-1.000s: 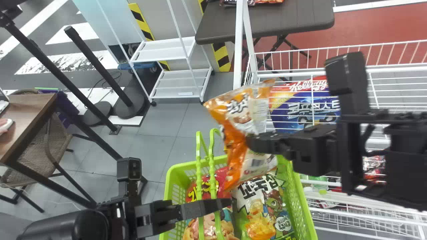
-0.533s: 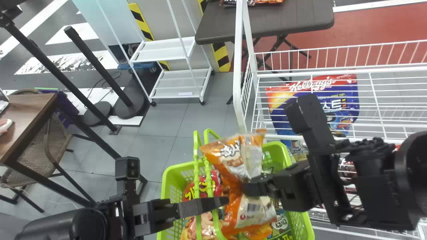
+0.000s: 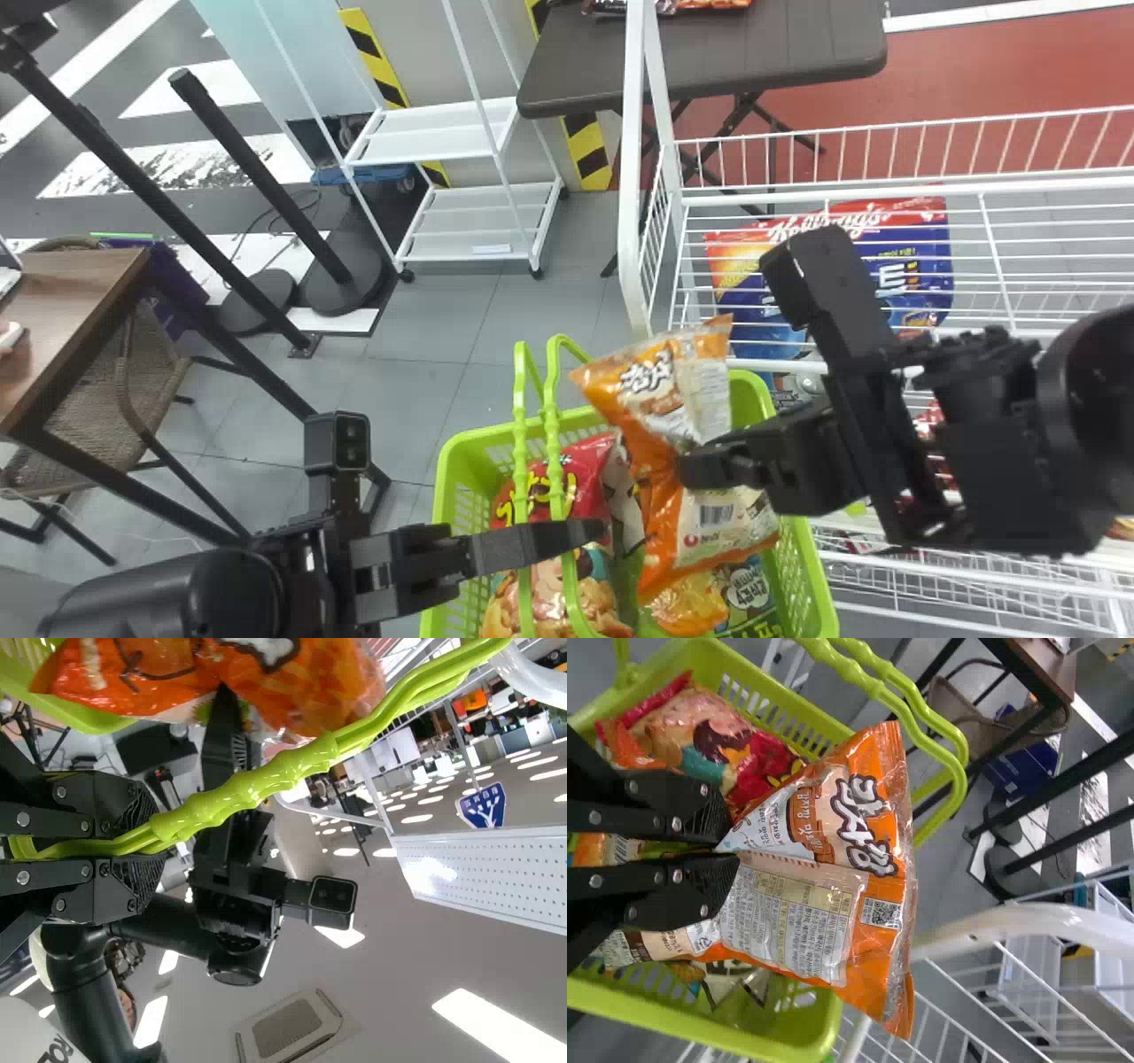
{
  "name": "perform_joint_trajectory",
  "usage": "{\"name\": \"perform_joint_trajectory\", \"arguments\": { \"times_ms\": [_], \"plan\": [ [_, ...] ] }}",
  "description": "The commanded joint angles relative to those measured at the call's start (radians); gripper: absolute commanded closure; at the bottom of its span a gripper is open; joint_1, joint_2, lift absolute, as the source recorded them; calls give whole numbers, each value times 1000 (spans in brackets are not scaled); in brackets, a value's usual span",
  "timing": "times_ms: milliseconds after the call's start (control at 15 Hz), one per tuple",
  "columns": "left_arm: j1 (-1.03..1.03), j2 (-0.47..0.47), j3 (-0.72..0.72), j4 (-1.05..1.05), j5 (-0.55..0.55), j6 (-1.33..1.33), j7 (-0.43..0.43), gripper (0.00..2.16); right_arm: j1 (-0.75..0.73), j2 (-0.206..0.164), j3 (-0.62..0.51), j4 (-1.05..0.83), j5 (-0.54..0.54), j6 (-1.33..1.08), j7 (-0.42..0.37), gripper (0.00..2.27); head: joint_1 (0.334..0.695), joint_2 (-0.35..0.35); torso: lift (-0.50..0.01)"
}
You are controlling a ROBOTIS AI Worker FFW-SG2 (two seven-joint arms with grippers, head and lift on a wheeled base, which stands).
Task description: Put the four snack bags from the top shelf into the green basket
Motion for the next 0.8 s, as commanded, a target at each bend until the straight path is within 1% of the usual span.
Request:
{"name": "perform_joint_trajectory", "arguments": {
  "times_ms": [0,333,400,533,600,733],
  "plan": [
    [0,-2,-1,1,-2,0,-10,2148,-49,6,-17,76,-54,5,-9,19,695,350,0],
    [0,-5,0,5,-2,-9,-10,2148,-60,4,-92,110,-235,5,2,46,695,350,0],
    [0,-5,0,8,-2,-9,-10,2148,-47,4,-113,102,-251,5,7,53,695,350,0],
    [-1,-3,2,13,-2,-12,-10,2148,-26,3,-169,77,-240,5,59,83,695,350,0],
    [-1,-3,0,16,-2,-12,-10,2148,-18,0,-176,56,-206,5,74,97,695,350,0],
    [0,-2,2,16,2,-12,-10,2148,-15,-3,-172,33,-57,5,79,127,695,350,0]
  ]
}}
